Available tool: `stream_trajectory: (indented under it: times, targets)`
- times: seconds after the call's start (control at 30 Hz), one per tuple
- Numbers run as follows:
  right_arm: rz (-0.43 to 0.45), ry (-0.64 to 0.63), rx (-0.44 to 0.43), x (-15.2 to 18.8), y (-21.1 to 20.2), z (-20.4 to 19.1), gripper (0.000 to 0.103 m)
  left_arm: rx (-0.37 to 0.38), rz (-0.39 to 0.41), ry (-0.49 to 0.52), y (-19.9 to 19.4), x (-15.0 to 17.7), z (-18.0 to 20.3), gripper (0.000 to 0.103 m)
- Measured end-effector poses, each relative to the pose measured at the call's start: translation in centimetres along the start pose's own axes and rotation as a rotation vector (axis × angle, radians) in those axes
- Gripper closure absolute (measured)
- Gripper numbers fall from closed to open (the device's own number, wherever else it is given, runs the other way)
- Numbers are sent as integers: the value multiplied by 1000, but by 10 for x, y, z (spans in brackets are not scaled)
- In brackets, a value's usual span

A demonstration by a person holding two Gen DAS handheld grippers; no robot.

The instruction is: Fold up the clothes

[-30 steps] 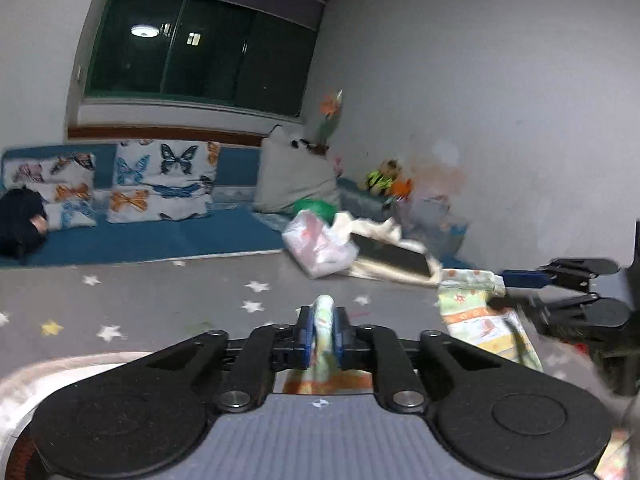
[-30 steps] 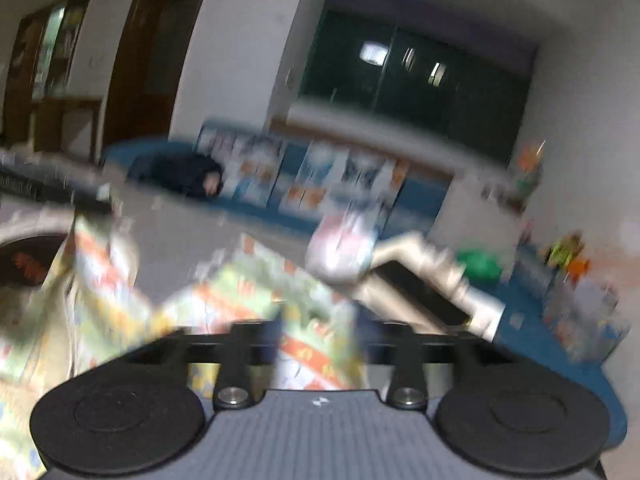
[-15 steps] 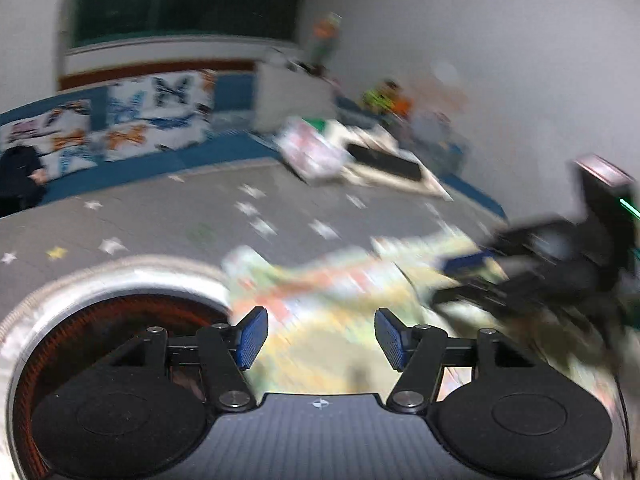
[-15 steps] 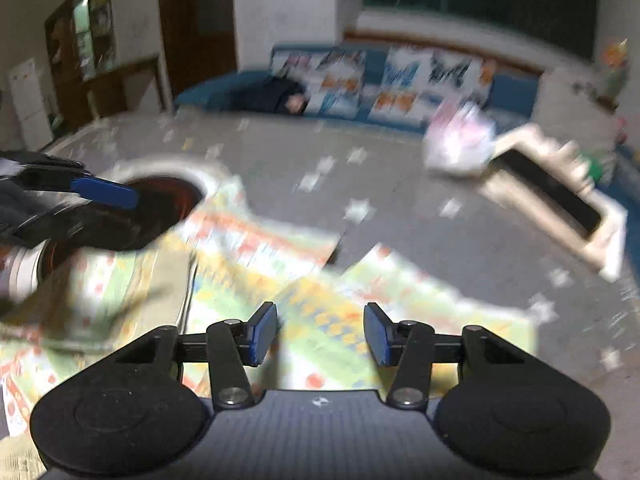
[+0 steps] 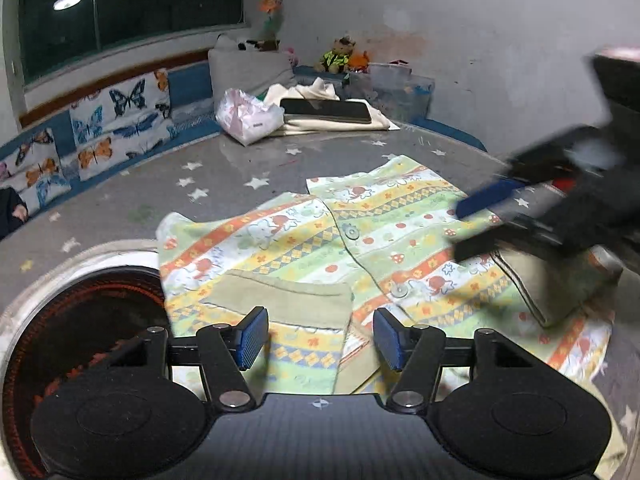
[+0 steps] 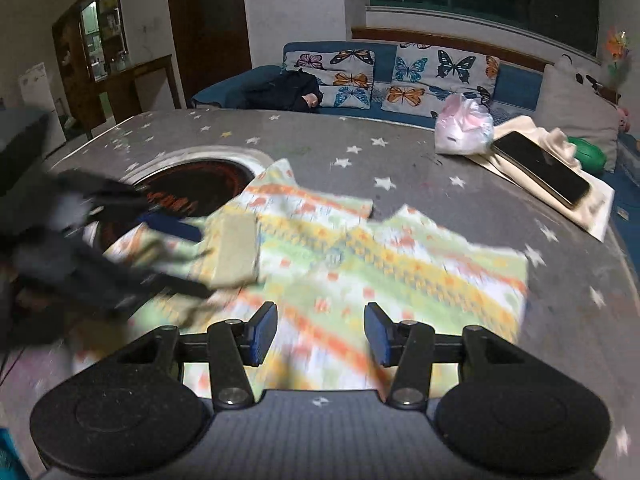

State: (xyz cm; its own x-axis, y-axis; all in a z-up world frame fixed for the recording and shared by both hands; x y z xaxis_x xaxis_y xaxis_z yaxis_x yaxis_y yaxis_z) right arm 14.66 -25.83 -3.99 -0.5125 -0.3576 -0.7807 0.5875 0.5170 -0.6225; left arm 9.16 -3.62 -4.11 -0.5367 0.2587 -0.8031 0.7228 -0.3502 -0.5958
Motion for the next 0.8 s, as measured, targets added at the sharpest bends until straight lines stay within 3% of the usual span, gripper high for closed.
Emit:
stream_trajectory:
  times: [0.1,0.17,0.23,0.3,0.5,0.7,0.73,0.8]
  targets:
    - [-11,-8,11,18,-26,-9,54,-37,-32,-18,12,2,0,49]
    - [-20,-7,20,31,-37,-16,54,-52,-21,-49,12,3,-5,62]
    - [-28,-15,45,44,-45,-21,54,-56,-13,-87,6,2,-12,86]
    - [-38,-3,57,55,-49,-24,54,-68,2,-124,-3,2,-19,93]
    - [-30,20,93,72,-48,-31,54,-159,68,-219,-46,9,-40,98]
    - [1,36,148,76,-50,-29,94,-285,137,-324,-99,23,-71,100]
    - [17,42,161,74,-54,-27,99,-306,150,-344,-109,26,-77,100]
    - [60,51,201,70,-66,-23,99,-354,178,-377,-132,34,-89,100]
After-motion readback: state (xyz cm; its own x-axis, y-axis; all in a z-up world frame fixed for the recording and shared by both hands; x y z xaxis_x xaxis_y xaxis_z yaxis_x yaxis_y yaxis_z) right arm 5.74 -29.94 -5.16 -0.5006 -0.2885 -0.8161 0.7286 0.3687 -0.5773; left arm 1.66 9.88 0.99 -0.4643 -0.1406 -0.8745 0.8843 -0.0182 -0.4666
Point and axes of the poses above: each gripper's, at about its wrist camera, not at the fingertips, and y roughly the way its jaws point, z to its right, x to its underside, the point moved 2 cm from there along y, roughly the way its jaws point, and after that the axes turned 6 degrees about z, right-handed, at the moved point
